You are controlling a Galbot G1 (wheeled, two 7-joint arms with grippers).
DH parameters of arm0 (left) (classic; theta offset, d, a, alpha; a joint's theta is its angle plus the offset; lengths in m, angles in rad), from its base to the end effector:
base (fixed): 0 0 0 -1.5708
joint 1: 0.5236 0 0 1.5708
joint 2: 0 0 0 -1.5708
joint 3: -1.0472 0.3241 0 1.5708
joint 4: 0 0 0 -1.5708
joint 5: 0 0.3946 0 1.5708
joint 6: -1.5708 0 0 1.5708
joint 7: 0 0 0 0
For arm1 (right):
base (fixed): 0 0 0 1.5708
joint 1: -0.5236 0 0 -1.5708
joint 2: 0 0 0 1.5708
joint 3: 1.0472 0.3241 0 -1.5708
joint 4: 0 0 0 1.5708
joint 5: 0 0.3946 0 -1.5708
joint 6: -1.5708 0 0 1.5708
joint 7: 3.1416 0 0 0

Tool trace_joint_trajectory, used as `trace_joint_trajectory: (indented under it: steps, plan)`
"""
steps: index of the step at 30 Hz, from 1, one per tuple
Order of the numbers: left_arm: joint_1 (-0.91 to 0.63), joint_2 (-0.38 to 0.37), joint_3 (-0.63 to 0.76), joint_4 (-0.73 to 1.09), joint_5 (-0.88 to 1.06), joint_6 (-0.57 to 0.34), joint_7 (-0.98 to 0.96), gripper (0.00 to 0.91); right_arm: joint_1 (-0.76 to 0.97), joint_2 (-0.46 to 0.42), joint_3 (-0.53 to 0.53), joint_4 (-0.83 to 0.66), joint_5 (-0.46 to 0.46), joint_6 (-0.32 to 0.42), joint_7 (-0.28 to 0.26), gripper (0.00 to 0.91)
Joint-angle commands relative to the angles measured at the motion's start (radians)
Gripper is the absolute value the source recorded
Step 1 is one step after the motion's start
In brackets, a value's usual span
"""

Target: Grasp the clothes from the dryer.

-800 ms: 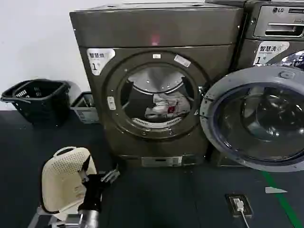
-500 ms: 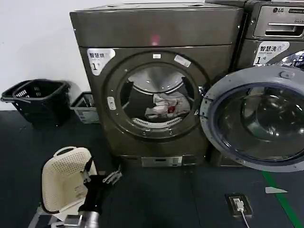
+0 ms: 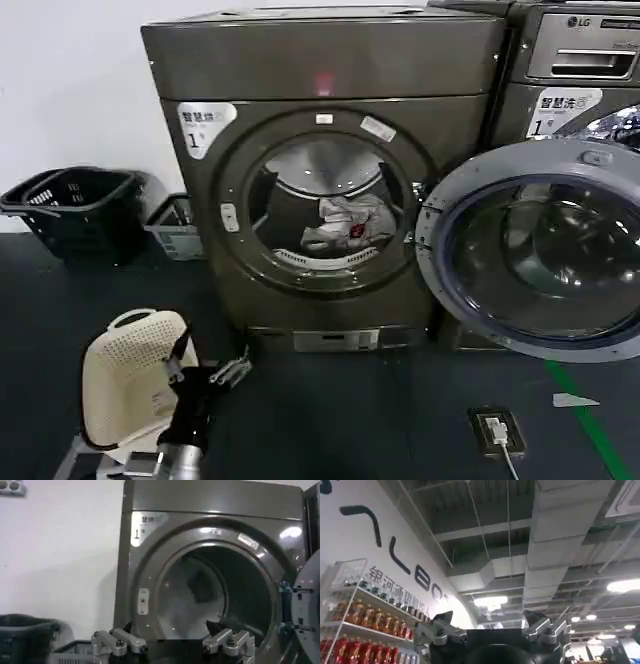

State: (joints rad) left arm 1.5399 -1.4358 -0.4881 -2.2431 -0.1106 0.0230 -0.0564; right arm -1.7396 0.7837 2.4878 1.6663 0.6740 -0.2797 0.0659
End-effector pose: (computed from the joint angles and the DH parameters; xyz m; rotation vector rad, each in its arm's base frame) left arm 0.2344 -0.0003 -0.2156 0.0861 2.9929 -0.0296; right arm -0.0809 -0.4590 0.1383 1.6239 1.9989 -0.5002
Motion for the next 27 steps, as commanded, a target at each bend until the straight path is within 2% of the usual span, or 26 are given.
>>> trace_joint_trajectory:
  steps: [1,27]
  plan:
    - [0.000,0.000,0.001,-0.001,-0.003,0.003,0.004,0.907,0.002,-0.001,0.000,-0.001,0.006,0.002,-0.004,0.907]
    - [0.003,-0.006,0.011,-0.002,0.000,0.004,0.003,0.907,0.008,-0.002,-0.020,0.009,0.008,0.004,-0.007,0.907]
